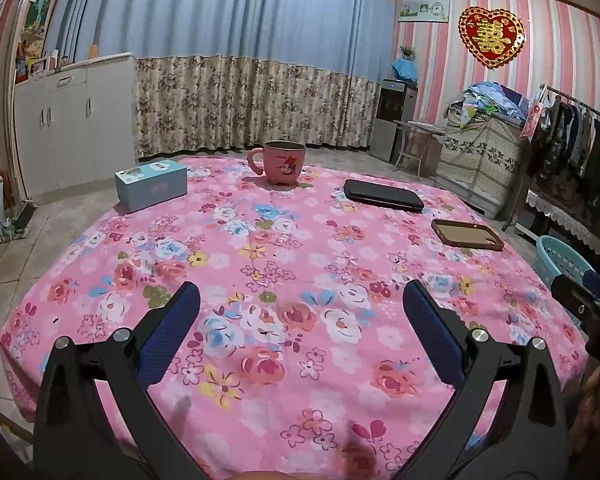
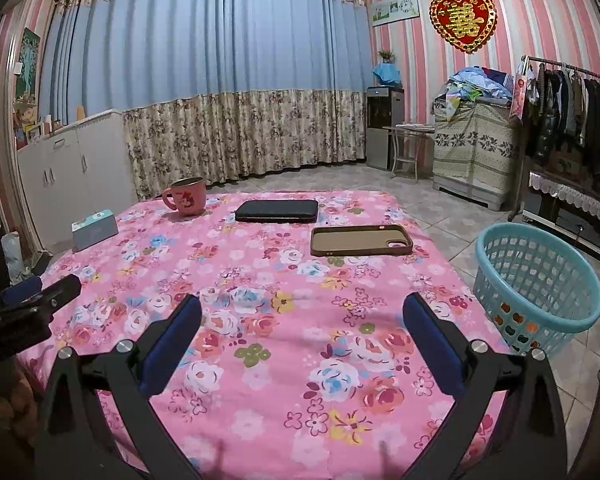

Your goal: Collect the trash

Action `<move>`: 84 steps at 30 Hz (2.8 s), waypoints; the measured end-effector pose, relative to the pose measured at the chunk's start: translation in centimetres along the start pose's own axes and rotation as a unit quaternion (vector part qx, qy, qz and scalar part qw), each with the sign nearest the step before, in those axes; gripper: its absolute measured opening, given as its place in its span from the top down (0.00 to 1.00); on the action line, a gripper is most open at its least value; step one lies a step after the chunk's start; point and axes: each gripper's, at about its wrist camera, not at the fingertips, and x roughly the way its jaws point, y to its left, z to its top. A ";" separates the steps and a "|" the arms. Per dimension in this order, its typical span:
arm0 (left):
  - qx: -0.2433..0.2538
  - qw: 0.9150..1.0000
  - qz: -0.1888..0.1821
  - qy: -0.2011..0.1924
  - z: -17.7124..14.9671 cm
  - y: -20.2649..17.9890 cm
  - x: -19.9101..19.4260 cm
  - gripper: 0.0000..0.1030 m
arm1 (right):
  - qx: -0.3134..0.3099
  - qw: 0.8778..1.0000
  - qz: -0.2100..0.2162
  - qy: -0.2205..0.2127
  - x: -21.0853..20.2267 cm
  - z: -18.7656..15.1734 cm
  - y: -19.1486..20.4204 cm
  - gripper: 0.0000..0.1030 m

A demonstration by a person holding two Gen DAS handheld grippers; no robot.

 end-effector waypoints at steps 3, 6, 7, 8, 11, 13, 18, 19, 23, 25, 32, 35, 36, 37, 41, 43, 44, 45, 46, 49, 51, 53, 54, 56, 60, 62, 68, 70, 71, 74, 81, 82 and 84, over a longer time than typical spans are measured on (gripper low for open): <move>0.006 1.000 0.002 -0.001 0.0 -0.3 -0.1 0.05 | 0.003 1.000 0.000 -0.001 0.1 -0.1 -0.1 0.04; 0.008 1.000 0.001 -0.003 0.0 -0.3 -0.1 0.05 | -0.003 1.000 -0.004 -0.001 0.2 -0.2 0.0 0.04; 0.008 1.000 -0.001 -0.003 0.0 -0.3 -0.1 0.05 | -0.007 1.000 -0.005 0.000 0.2 -0.2 0.2 0.04; 0.007 1.000 -0.001 -0.003 0.0 -0.3 -0.1 0.05 | -0.013 1.000 -0.008 -0.002 0.2 -0.3 0.5 0.04; 0.001 1.000 -0.005 -0.006 0.1 0.0 -0.4 0.05 | -0.024 1.000 -0.011 -0.003 0.1 -0.3 1.0 0.04; -0.004 1.000 -0.006 -0.003 0.1 0.3 -0.2 0.05 | -0.027 1.000 -0.012 -0.003 0.0 -0.3 1.1 0.04; -0.007 1.000 -0.007 0.000 0.1 0.3 -0.2 0.05 | -0.025 1.000 -0.011 -0.003 0.1 -0.4 1.1 0.04; -0.006 1.000 -0.007 -0.001 0.1 0.2 -0.2 0.05 | -0.025 1.000 -0.011 -0.001 0.1 -0.4 1.1 0.04; 0.001 1.000 -0.008 0.001 0.1 -0.1 -0.1 0.05 | -0.025 1.000 -0.009 0.000 0.2 -0.5 1.3 0.04; 0.003 1.000 -0.007 0.000 0.1 -0.1 -0.1 0.05 | -0.021 1.000 -0.009 0.000 0.2 -0.4 1.2 0.04; 0.006 1.000 -0.005 -0.001 0.0 -0.2 -0.1 0.05 | -0.014 1.000 -0.008 0.002 0.2 -0.4 0.9 0.04; 0.005 1.000 -0.005 -0.001 0.0 -0.3 -0.1 0.05 | -0.018 1.000 -0.009 0.002 0.1 -0.4 0.9 0.04; 0.005 1.000 -0.006 0.000 0.0 -0.3 -0.1 0.05 | -0.019 1.000 -0.010 0.002 0.1 -0.4 0.9 0.04; 0.005 1.000 -0.005 -0.001 0.0 -0.3 -0.2 0.05 | -0.021 1.000 -0.010 0.002 0.1 -0.4 0.9 0.04; 0.005 1.000 -0.004 -0.001 0.0 -0.3 -0.1 0.05 | -0.020 1.000 -0.010 0.002 0.1 -0.4 0.8 0.04; 0.005 1.000 -0.004 -0.001 0.0 -0.3 -0.1 0.05 | -0.020 1.000 -0.010 0.001 0.1 -0.4 0.9 0.04; 0.006 1.000 -0.004 -0.001 0.0 -0.3 0.0 0.05 | -0.020 1.000 -0.010 0.001 0.1 -0.4 0.9 0.04; 0.006 1.000 -0.004 0.000 0.0 -0.3 0.0 0.05 | -0.021 1.000 -0.009 0.001 0.1 -0.4 0.9 0.04; 0.006 1.000 -0.005 -0.001 0.0 -0.2 -0.1 0.05 | -0.022 1.000 -0.009 0.003 0.1 -0.4 0.8 0.04; 0.009 1.000 -0.005 0.000 -0.1 -0.3 0.0 0.05 | -0.021 1.000 -0.009 0.002 0.2 -0.4 0.8 0.04; 0.011 1.000 -0.004 0.000 -0.1 -0.4 0.0 0.05 | -0.022 1.000 -0.009 0.003 0.2 -0.4 0.8 0.04; 0.010 1.000 -0.004 0.000 -0.1 -0.3 0.0 0.05 | -0.021 1.000 -0.009 0.002 0.2 -0.4 0.8 0.04; 0.009 1.000 -0.005 0.000 -0.1 -0.3 -0.1 0.05 | -0.022 1.000 -0.010 0.003 0.2 -0.4 0.9 0.04; 0.010 1.000 -0.005 0.000 -0.2 -0.3 0.0 0.05 | -0.025 1.000 -0.010 0.003 0.2 -0.4 0.9 0.04; 0.016 1.000 -0.004 0.001 -0.2 -0.6 0.0 0.05 | -0.027 1.000 -0.010 0.002 0.0 -0.4 0.9 0.04; 0.021 1.000 -0.003 -0.001 -0.2 -0.8 -0.1 0.05 | -0.024 1.000 -0.009 0.002 -0.1 -0.4 0.8 0.04; 0.021 1.000 -0.004 0.000 -0.3 -0.7 0.0 0.05 | -0.021 1.000 -0.008 0.003 -0.1 -0.3 0.9 0.04; 0.022 1.000 -0.002 0.000 -0.2 -0.7 0.0 0.05 | -0.021 1.000 -0.008 0.003 -0.1 -0.3 0.9 0.04; 0.022 1.000 -0.003 0.000 -0.2 -0.7 0.0 0.05 | -0.021 1.000 -0.008 0.003 -0.1 -0.3 0.9 0.04; 0.022 1.000 -0.003 0.000 -0.2 -0.7 0.0 0.05 | -0.019 1.000 -0.008 0.003 -0.1 -0.2 0.9 0.04; 0.022 1.000 -0.003 0.000 -0.3 -0.7 0.0 0.05 | -0.020 1.000 -0.007 0.005 0.0 -0.3 1.0 0.04; 0.021 1.000 -0.003 0.000 -0.2 -0.6 0.0 0.05 | -0.021 1.000 -0.008 0.005 0.0 -0.4 1.0 0.04; 0.022 1.000 -0.003 0.000 -0.2 -0.7 0.0 0.05 | -0.022 1.000 -0.008 0.005 0.1 -0.4 1.1 0.04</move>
